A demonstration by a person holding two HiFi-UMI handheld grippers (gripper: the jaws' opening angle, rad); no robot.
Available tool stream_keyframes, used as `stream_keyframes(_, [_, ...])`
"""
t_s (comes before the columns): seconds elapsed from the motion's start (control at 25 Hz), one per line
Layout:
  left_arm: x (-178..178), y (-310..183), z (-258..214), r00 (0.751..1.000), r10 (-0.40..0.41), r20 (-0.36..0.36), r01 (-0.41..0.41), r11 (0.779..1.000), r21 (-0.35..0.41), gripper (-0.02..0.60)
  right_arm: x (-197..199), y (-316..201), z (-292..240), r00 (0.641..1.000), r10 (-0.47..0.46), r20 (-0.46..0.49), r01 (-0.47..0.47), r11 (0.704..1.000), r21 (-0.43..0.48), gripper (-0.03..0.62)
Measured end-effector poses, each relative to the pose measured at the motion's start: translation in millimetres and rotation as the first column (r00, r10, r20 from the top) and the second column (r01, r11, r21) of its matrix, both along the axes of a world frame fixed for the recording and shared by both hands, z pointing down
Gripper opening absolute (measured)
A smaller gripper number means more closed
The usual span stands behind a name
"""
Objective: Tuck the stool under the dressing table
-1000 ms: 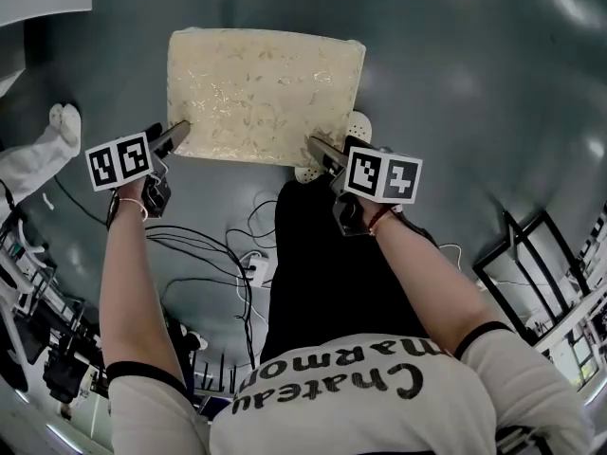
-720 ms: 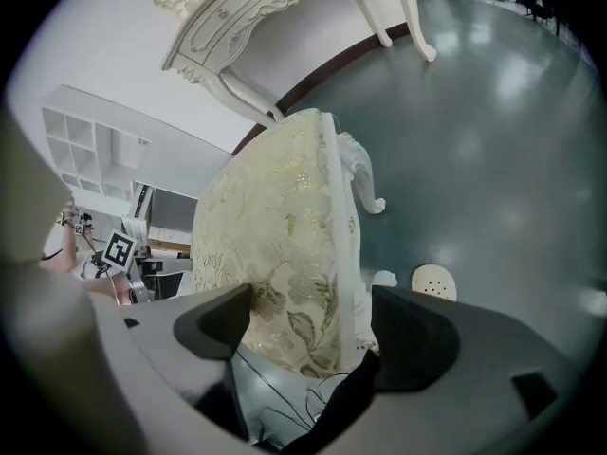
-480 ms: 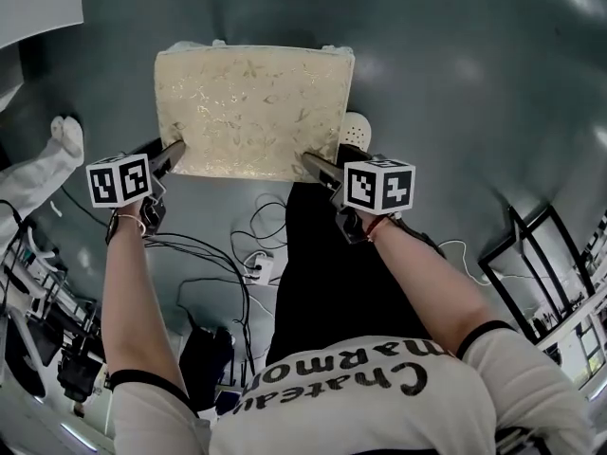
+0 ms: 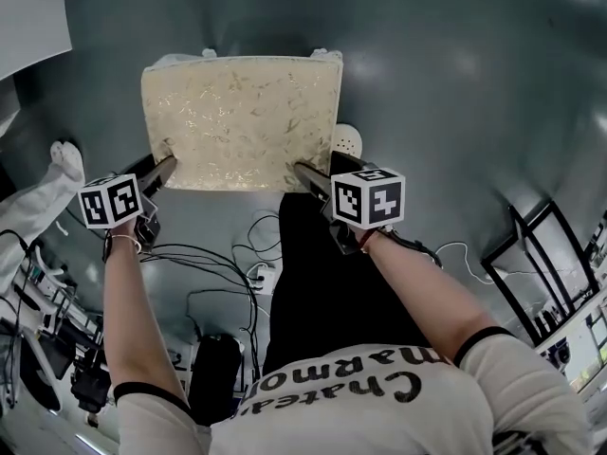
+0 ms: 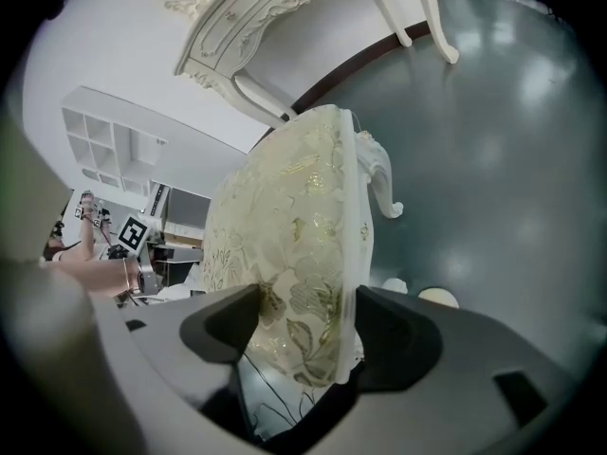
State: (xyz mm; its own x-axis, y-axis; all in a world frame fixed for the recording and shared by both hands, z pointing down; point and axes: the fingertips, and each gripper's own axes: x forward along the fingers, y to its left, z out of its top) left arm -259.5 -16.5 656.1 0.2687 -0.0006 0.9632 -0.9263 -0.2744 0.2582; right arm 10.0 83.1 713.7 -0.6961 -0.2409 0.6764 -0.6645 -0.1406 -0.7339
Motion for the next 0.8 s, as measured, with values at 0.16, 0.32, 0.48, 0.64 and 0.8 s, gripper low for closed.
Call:
stream_keyframes(0.16, [-0.7,12.6,0.7,1.0,-0.012,-0.002,0.012,1.0,0.0,0.21,0.3,8.2,-2.2,1.0,-0.015,-0.014,0.015,1.0,0.008,0.341])
stream_keyframes(0.32, [-5.9,16.8,7.7,1.0,0.005,0.003,-0.005,1.0,-0.012,0.21,-6.3,15.5,4.4,1.0,0.006,-0.015,-0.006,1.0,0.015,0.339])
stream_keyframes(0.48, [-1.4,6.4,9.0,1.0,-0.016,-0.013,0.017,1.0,0.022,0.21,-0.5,5.6,5.3,0.999,0.042,-0.015,-0.042,0.998,0.042,0.339])
stream_keyframes(0.64, [2.4,-6.7,-2.8,0.999,-0.026,-0.036,0.031,0.992,0.126,0.21,2.2,0.7,-5.0,0.994,0.109,-0.026,-0.106,0.99,0.088,0.339])
stream_keyframes(0.8, [13.1,-22.1,-6.5,0.999,-0.003,-0.046,0.011,0.983,0.186,0.21,8.7,-2.2,-8.6,0.982,0.185,-0.034,-0.181,0.977,0.112,0.337])
